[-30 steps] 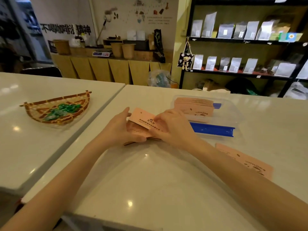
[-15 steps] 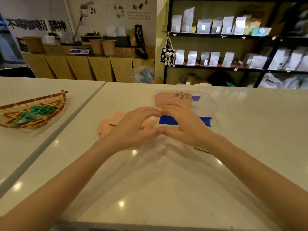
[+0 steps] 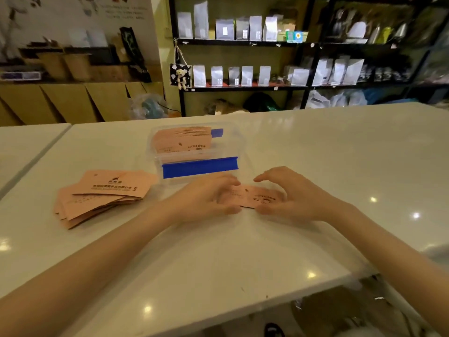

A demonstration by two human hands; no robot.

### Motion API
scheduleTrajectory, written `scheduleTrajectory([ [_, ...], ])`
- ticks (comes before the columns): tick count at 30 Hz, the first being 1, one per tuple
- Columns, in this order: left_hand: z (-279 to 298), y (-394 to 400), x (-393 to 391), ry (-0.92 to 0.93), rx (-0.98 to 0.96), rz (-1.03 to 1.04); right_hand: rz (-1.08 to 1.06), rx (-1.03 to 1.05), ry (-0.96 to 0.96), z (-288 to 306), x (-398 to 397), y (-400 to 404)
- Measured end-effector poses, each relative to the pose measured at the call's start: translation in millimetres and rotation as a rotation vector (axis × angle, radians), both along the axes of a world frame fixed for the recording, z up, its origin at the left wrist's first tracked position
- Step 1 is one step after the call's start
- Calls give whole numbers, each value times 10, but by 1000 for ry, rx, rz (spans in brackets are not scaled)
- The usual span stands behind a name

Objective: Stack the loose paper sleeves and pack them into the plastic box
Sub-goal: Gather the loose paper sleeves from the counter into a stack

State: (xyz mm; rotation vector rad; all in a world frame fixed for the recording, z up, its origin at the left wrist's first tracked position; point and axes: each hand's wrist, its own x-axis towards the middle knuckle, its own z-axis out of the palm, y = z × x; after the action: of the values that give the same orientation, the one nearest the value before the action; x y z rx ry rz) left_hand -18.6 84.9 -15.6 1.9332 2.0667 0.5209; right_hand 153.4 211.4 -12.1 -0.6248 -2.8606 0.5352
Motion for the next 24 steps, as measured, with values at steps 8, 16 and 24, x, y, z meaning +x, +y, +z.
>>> scheduleTrajectory([
  [8, -120, 111, -33, 17, -12, 35, -21, 8, -16, -140, 101, 102],
  [16, -85, 77, -64, 7, 48, 90, -5, -54, 66, -48, 27, 124],
  [24, 229, -353, -231, 5, 348, 187, 141, -37, 168, 357, -340, 0],
])
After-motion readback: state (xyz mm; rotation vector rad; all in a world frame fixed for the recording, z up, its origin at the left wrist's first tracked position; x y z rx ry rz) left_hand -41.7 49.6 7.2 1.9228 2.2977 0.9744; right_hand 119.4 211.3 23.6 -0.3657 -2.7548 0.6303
